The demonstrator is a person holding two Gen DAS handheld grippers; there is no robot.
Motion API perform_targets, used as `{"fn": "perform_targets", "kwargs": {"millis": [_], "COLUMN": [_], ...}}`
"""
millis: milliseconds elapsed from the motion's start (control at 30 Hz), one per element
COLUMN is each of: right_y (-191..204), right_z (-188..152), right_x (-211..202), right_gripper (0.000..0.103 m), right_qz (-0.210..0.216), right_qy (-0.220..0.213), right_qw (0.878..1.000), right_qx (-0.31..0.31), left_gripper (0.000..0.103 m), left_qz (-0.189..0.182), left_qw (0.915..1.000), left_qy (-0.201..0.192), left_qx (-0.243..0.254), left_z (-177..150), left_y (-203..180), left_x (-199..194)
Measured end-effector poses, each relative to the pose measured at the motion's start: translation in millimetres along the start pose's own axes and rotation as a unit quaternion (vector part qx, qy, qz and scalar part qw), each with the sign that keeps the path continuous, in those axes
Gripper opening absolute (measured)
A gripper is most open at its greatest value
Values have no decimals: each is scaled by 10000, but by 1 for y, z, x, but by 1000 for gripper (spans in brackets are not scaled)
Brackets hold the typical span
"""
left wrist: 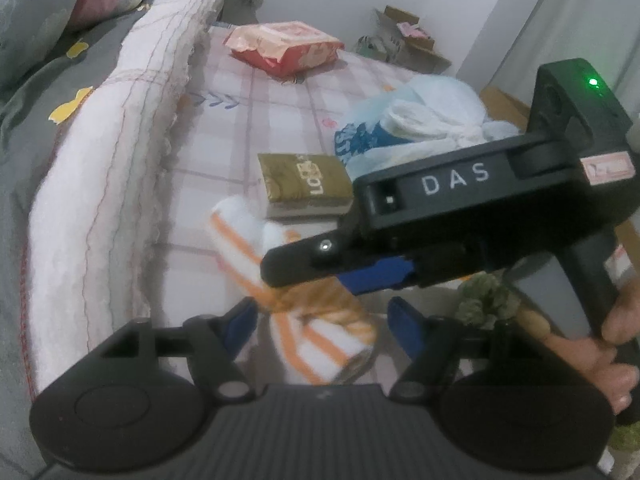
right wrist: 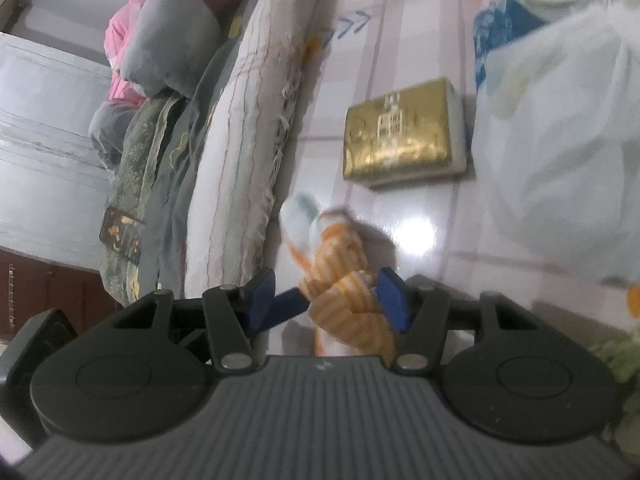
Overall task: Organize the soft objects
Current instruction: 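Lower the right tool onto the orange-striped white sock bundle and grasp it, then carry the sock bundle with the right tool into the cardboard box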
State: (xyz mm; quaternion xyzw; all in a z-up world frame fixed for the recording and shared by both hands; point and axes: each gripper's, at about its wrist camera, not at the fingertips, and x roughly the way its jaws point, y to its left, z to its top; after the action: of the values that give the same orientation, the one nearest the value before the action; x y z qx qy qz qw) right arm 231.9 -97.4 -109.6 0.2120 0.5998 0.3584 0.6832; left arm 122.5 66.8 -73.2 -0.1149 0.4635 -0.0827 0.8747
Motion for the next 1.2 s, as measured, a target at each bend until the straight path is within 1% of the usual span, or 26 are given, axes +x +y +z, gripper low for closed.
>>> {"fn": "perform_targets", "kwargs": {"millis": [100,167,267,367,567,800,1000,1133,1200], "right_y": [-4,-10,-16,-15,-6,11,11,1,-9], "right_z": [-5,-9,-13,-18,-26,-41,-63,-77,-83], "right_x": [7,12,11,7,-15,-54,-93,-131,-151], "right_gripper": [48,42,40,40,39,38,38,38,38], "right_qz": [79,129,240,313,464,710,919,973,986], "right_qy": [37,52,41,20,-213,-632,-1079,-1493,-1692], "right_qw": [9998,9994,9986,9983,9981,9955,9899,9840,9806], "right_qx": [188,319,475,499,355,56,53,63,102], "left_gripper": [69,63,59,59,59,60,60,61,62], "left_qz": [26,74,37,50,136,160,13,-104,-225], "left_qw": [9999,9997,9994,9996,9995,9970,9931,9876,9844], "left_qy": [73,70,72,6,-272,-657,-909,-994,-1016], "left_qx": [-143,-225,-347,-289,36,372,743,1208,1416], "left_z": [-1,-2,-2,-3,-4,-2,-3,1,4], "left_y": [3,6,8,4,-16,-41,-68,-103,-123], "left_x": [5,5,3,-5,-28,-61,-80,-83,-81]}}
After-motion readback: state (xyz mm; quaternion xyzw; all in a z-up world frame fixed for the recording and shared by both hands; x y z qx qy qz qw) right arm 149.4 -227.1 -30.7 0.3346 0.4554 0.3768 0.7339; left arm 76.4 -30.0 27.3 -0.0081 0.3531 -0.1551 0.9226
